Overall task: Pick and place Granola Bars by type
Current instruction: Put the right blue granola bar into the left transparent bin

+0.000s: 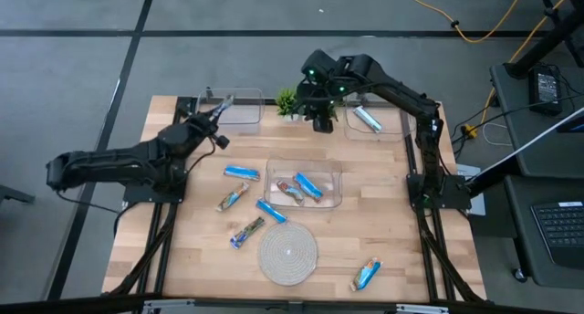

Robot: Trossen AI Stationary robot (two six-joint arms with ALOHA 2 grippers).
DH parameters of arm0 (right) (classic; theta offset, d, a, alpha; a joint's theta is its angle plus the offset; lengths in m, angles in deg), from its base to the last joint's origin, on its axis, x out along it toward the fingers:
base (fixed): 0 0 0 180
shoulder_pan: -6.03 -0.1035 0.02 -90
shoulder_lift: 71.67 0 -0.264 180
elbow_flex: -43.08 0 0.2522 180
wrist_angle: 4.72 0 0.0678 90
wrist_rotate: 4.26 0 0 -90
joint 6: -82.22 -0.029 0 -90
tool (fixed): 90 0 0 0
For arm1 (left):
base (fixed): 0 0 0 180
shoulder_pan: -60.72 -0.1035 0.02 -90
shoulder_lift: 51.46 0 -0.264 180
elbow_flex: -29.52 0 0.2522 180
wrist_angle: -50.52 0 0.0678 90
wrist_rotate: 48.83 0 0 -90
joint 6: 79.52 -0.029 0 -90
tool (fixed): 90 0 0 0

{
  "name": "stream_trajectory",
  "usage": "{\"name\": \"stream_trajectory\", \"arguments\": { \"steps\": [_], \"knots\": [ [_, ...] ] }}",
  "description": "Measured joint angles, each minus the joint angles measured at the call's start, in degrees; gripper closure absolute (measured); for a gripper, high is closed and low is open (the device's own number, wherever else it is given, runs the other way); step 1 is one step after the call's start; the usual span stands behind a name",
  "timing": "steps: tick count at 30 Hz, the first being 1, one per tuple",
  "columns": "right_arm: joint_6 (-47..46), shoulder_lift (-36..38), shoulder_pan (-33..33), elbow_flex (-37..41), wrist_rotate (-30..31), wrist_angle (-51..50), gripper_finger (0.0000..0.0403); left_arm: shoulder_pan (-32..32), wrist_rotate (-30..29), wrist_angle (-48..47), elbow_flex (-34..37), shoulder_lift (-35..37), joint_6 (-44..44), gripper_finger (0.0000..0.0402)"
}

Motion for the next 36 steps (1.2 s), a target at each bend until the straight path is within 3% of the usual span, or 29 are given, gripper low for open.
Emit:
{"name": "stream_trajectory", "arguments": {
  "steps": [12, 23, 36],
  "knots": [
    [-2.03, 4.47, 0.98, 0.09, -0.31, -2.98, 0.0286, -17.31, 16.39, -2.02, -0.01, -10.06, 5.67, 0.0379],
    [-3.52, 6.16, -1.33, 0.09, -0.41, -3.76, 0.0287, -25.48, 26.43, -4.57, -5.72, -19.94, 8.48, 0.0377],
    [-3.96, 6.17, -4.88, 0.09, -0.41, -5.88, 0.0287, -28.54, 27.31, -6.74, -8.07, -29.56, 8.59, 0.0369]
  ]
}}
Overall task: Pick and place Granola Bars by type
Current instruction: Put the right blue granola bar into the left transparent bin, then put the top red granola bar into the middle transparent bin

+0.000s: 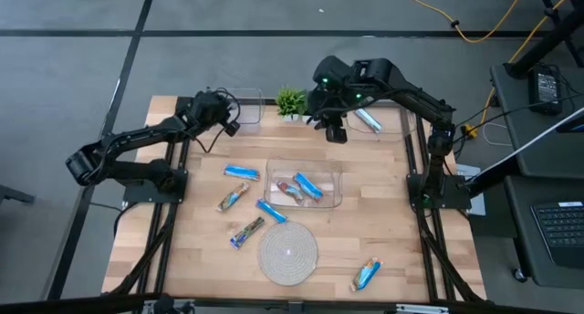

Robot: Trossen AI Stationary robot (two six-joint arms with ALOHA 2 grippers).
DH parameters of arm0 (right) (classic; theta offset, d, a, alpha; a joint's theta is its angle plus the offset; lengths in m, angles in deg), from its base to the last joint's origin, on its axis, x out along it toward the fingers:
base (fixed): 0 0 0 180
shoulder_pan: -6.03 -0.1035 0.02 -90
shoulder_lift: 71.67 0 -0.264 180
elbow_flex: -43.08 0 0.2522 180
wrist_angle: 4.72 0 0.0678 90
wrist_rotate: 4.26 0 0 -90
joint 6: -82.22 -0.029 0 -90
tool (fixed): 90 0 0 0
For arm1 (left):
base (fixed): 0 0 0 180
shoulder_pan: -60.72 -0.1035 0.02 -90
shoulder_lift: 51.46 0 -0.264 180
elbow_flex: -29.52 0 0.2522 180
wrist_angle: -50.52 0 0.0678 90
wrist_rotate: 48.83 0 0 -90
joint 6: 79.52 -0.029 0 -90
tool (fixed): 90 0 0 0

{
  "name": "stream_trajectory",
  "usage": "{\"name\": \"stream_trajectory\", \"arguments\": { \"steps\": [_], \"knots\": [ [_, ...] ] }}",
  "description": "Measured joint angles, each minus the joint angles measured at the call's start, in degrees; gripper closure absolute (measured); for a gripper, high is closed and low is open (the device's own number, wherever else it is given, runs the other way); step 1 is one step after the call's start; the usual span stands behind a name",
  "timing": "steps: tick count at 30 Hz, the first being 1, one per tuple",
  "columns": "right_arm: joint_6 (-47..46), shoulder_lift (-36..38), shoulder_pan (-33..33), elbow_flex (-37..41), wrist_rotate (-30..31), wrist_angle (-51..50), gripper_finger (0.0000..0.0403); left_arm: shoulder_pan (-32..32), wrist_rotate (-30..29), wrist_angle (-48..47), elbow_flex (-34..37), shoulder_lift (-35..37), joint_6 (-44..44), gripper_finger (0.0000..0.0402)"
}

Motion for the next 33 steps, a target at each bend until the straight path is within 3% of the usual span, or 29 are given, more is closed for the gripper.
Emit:
{"name": "stream_trajectory", "arguments": {
  "steps": [5, 16, 21, 26, 33],
  "knots": [
    [1.06, 0.45, -0.04, -0.02, -0.04, 0.72, 0.0287, -0.14, -0.04, -0.91, -0.02, 0.48, -1.32, 0.0330],
    [6.87, 0.75, 0.62, -0.02, -0.35, 7.75, 0.0287, 0.60, -2.51, -5.62, -0.09, 6.84, -2.87, 0.0185],
    [9.90, 1.02, 2.73, 2.35, -7.27, 19.18, 0.0287, 1.72, -2.56, -7.28, -1.02, 12.97, -3.17, 0.0166],
    [7.23, 3.42, 4.33, 13.63, -7.65, 28.63, 0.0287, 3.77, -2.57, -11.19, -1.92, 17.23, -2.79, 0.0169],
    [4.46, 15.37, 0.10, 44.80, -6.76, 48.71, 0.0287, 6.65, -2.58, -12.89, -1.97, 19.32, -1.51, 0.0171]
  ]
}}
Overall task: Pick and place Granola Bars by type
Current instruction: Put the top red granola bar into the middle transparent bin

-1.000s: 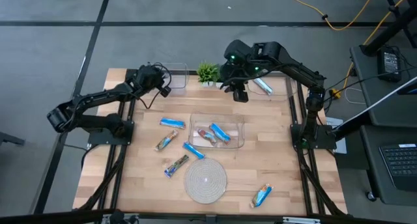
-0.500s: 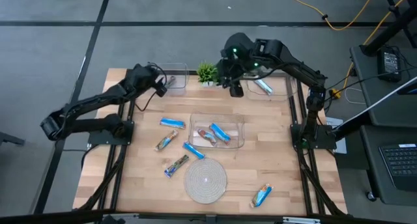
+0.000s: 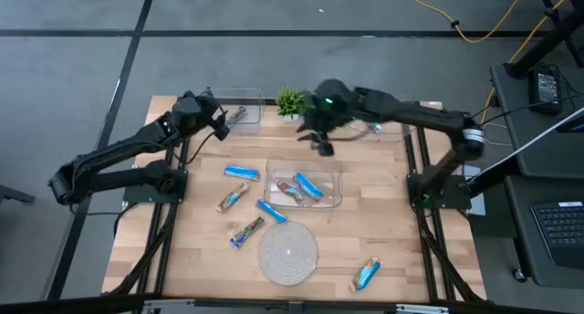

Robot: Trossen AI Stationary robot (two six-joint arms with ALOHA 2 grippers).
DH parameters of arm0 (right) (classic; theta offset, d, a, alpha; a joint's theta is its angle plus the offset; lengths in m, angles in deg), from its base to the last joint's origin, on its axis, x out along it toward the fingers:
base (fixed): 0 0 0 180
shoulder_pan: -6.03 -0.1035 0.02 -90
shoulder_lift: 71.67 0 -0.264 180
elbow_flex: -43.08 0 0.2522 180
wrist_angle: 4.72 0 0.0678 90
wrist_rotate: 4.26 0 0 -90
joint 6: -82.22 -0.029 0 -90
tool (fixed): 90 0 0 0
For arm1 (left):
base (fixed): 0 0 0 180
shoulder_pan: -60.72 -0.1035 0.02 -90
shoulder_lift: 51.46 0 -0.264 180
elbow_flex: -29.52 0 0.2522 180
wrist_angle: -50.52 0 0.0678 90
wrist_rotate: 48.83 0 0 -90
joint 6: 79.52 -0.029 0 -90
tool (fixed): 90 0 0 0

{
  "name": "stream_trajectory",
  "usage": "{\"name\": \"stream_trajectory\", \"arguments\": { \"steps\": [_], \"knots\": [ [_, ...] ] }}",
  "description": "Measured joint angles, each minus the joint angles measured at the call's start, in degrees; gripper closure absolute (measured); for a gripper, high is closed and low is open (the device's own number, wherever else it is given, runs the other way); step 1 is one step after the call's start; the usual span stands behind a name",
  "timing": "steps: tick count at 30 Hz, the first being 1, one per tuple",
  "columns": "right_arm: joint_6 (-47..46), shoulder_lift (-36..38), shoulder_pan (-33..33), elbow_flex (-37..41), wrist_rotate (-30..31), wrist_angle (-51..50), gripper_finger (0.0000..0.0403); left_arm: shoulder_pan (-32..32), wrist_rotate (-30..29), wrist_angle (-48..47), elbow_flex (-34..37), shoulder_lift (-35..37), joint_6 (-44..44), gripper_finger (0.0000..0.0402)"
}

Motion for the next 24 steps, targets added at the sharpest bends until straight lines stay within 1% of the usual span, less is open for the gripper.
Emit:
{"name": "stream_trajectory", "arguments": {
  "steps": [4, 8, 10, 13, 15, 16, 20, 21, 22, 24],
  "knots": [
    [-3.67, 13.30, -2.29, 16.67, 2.84, 10.86, 0.0287, 1.99, 0.57, -1.21, 0.00, 0.42, 0.04, 0.0171],
    [-7.01, 28.14, -4.59, 33.55, 3.83, 25.09, 0.0287, 5.38, 6.83, -3.38, 0.00, 0.42, 0.28, 0.0173],
    [-7.01, 34.86, -5.05, 40.44, 3.78, 31.69, 0.0287, 7.93, 9.02, -4.93, 0.00, 0.42, 0.91, 0.0176],
    [-7.84, 42.22, -5.49, 48.66, 3.81, 38.55, 0.0287, 12.40, 8.74, -8.32, 0.00, 0.39, 2.70, 0.0183],
    [-9.02, 46.05, -5.57, 52.30, 2.56, 42.35, 0.0287, 15.50, 8.22, -10.94, 0.00, 0.39, 4.98, 0.0187],
    [-9.30, 47.29, -5.69, 53.46, 0.79, 43.43, 0.0287, 17.06, 8.11, -12.18, 0.00, 0.39, 6.27, 0.0189],
    [-9.16, 49.01, -6.04, 55.50, -10.26, 43.22, 0.0287, 23.90, 6.81, -15.04, 0.00, 0.38, 11.35, 0.0198],
    [-9.23, 49.03, -6.27, 55.52, -11.97, 43.23, 0.0287, 25.52, 6.03, -15.53, 0.00, 0.30, 12.07, 0.0199],
    [-9.37, 49.05, -6.55, 55.50, -12.26, 43.43, 0.0287, 27.05, 5.32, -16.10, 0.00, 0.16, 12.71, 0.0201],
    [-9.37, 48.82, -7.09, 55.50, -10.10, 43.43, 0.0287, 29.93, 4.94, -17.09, 0.00, -0.39, 13.90, 0.0203]
  ]
}}
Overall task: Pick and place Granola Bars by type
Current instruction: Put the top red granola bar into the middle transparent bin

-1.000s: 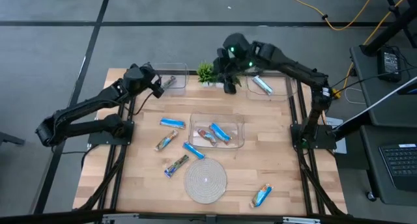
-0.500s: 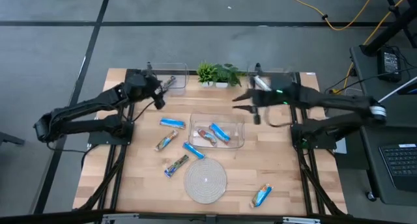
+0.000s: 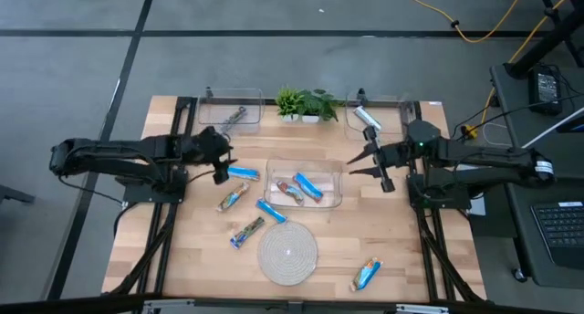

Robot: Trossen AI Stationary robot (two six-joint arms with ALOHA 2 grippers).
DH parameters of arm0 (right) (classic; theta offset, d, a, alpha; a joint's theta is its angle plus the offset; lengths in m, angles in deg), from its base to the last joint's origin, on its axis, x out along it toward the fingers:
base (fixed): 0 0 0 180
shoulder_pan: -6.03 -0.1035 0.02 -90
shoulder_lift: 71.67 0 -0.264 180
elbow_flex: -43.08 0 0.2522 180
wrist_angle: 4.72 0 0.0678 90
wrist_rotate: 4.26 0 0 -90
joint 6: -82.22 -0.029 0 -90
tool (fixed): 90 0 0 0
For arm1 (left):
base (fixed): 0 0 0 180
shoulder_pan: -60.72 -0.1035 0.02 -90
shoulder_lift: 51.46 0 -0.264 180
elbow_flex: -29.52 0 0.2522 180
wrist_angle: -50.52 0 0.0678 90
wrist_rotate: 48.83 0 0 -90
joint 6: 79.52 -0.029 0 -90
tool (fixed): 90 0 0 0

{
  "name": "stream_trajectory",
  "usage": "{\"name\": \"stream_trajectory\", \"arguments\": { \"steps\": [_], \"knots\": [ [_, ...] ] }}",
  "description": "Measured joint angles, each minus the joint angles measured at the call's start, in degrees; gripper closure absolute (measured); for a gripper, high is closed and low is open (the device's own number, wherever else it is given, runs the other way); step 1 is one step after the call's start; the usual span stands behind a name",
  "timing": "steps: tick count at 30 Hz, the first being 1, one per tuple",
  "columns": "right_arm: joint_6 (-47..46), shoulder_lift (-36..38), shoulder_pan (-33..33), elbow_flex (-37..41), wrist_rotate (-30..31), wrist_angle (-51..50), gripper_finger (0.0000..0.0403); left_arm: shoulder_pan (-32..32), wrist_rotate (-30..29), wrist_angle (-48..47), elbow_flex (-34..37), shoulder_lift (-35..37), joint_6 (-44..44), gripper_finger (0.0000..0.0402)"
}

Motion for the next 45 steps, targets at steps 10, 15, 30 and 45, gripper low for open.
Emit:
{"name": "stream_trajectory", "arguments": {
  "steps": [10, 15, 30, 45],
  "knots": [
    [-1.25, -1.84, -0.43, 0.00, 6.07, 0.04, 0.0287, 6.93, -1.04, -3.08, 0.00, -6.72, 3.55, 0.0188],
    [-1.29, -2.39, -0.51, 0.00, 3.57, -0.03, 0.0287, 6.62, -1.09, -3.12, 0.02, -10.20, 2.43, 0.0165],
    [-1.20, -2.76, -0.51, 0.00, 3.46, -6.90, 0.0287, 4.88, -2.91, -2.39, 0.02, -21.72, -0.10, 0.0120],
    [-1.28, -3.07, -0.49, -0.02, 3.46, -6.70, 0.0287, 2.09, 2.99, 3.44, 0.02, -29.53, -1.04, 0.0121]
  ]
}}
